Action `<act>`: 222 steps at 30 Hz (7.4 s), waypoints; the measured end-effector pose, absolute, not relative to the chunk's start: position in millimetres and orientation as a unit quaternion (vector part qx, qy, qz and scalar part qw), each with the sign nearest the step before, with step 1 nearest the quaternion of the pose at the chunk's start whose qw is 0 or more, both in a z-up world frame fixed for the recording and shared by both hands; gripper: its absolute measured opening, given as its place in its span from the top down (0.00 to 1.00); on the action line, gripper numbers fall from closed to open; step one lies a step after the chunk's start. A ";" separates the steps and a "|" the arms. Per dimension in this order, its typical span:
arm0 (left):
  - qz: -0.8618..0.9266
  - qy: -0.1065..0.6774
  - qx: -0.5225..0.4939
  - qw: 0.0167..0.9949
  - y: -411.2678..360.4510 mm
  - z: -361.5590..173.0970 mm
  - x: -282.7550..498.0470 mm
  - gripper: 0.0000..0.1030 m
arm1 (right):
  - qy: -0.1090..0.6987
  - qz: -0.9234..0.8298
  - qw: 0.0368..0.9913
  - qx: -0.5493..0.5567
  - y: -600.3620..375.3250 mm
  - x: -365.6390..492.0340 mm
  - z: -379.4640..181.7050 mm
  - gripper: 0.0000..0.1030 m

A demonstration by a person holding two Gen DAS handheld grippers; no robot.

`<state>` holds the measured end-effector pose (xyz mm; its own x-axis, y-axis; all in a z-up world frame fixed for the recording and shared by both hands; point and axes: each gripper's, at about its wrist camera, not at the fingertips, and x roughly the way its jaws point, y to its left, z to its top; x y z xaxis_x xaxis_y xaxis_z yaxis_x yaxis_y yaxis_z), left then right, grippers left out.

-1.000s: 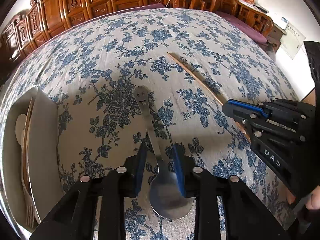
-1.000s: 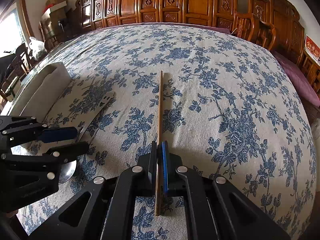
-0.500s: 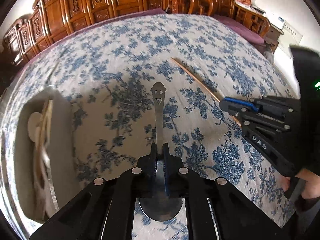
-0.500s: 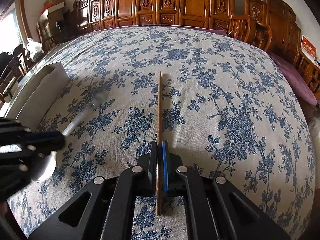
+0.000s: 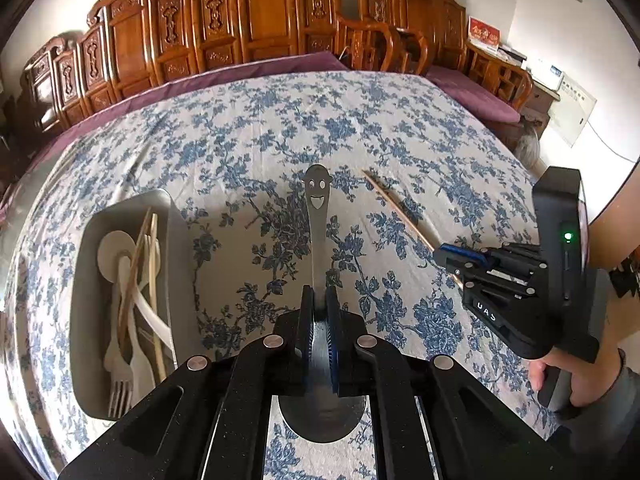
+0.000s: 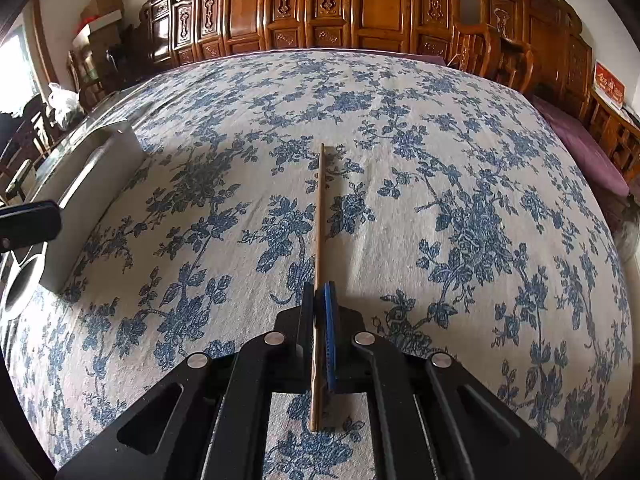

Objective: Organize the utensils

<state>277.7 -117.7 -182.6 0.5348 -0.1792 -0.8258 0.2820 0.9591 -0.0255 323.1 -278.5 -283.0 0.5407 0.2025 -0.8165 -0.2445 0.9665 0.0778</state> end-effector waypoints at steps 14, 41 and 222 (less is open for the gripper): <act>-0.147 0.443 0.050 0.883 -102.9 -170.1 269.0 0.95 | 0.454 0.126 0.882 -0.025 -269.0 307.9 -276.9 0.94; -0.113 0.410 -0.006 0.905 7.6 -155.6 279.5 0.95 | 0.412 0.153 0.896 -0.068 -194.8 285.8 -228.1 0.95; -0.037 0.257 0.003 0.966 -1.6 14.8 44.4 0.08 | 0.188 0.079 0.979 0.014 -221.6 42.0 3.9 0.03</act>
<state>44.4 -1.6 14.8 0.8655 -0.0704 -0.4959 0.0731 0.9972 -0.0141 42.0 -221.6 3.9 0.9167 0.1595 -0.3663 -0.1492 0.9872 0.0565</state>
